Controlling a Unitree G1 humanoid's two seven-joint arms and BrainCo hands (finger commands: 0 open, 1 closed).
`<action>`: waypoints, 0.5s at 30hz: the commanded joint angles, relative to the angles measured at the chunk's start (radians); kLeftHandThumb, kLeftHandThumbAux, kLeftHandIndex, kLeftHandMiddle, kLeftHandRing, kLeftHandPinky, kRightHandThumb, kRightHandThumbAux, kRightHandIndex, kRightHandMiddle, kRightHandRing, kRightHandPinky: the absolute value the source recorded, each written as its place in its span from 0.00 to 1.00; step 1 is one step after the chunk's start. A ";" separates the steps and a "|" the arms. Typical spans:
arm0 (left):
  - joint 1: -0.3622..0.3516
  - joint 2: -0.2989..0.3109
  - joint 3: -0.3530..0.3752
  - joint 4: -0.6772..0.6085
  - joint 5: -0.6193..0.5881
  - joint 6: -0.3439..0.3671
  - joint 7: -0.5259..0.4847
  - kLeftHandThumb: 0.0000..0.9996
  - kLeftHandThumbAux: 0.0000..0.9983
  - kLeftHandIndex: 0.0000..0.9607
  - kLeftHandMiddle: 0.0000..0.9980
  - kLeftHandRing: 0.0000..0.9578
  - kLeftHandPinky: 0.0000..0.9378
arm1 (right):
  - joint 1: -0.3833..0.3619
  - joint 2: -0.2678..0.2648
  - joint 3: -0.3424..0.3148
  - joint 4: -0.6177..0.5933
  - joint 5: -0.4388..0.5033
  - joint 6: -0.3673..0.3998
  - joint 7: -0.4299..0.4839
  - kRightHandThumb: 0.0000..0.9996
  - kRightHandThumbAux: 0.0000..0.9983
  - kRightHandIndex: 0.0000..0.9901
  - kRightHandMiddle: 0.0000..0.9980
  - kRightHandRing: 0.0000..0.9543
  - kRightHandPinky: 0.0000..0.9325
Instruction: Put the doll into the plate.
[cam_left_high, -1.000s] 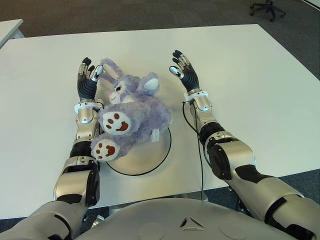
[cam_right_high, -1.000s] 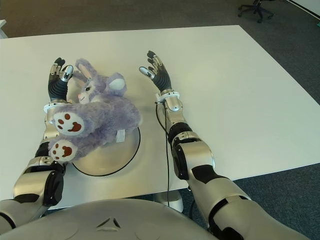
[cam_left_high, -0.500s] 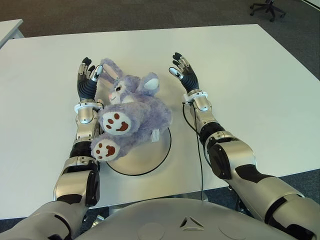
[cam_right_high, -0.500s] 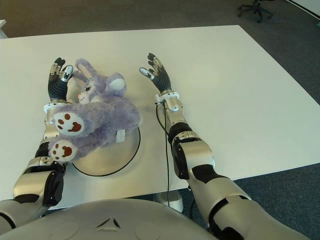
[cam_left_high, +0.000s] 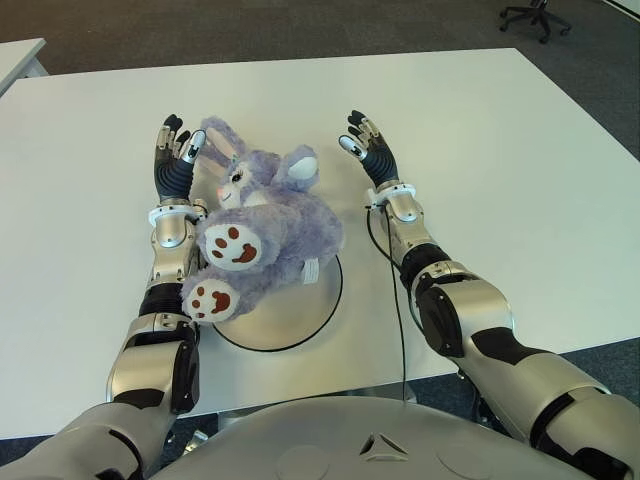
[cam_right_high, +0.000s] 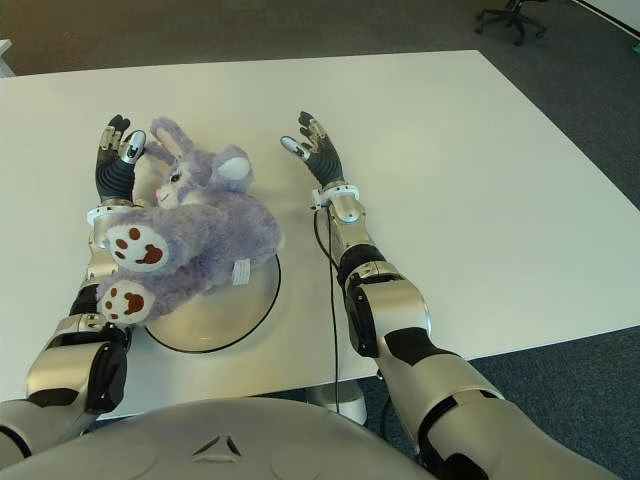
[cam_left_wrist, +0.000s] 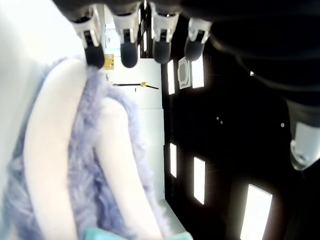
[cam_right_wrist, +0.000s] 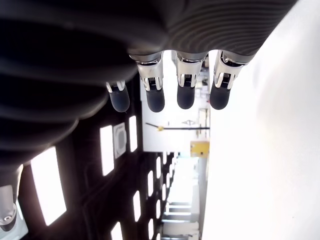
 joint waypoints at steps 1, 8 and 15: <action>0.174 -0.058 -0.026 0.091 0.032 0.014 -0.014 0.00 0.47 0.00 0.09 0.10 0.12 | -0.001 0.002 -0.008 0.025 -0.009 0.033 -0.011 0.00 0.51 0.01 0.00 0.00 0.00; 0.173 -0.057 -0.027 0.094 0.031 0.011 -0.020 0.00 0.48 0.00 0.08 0.10 0.12 | -0.002 0.003 -0.013 0.029 -0.007 0.051 -0.031 0.00 0.50 0.01 0.00 0.00 0.00; 0.175 -0.058 -0.025 0.092 0.026 0.013 -0.024 0.00 0.48 0.00 0.08 0.10 0.12 | -0.002 0.003 -0.018 0.035 -0.005 0.074 -0.043 0.00 0.50 0.01 0.00 0.00 0.00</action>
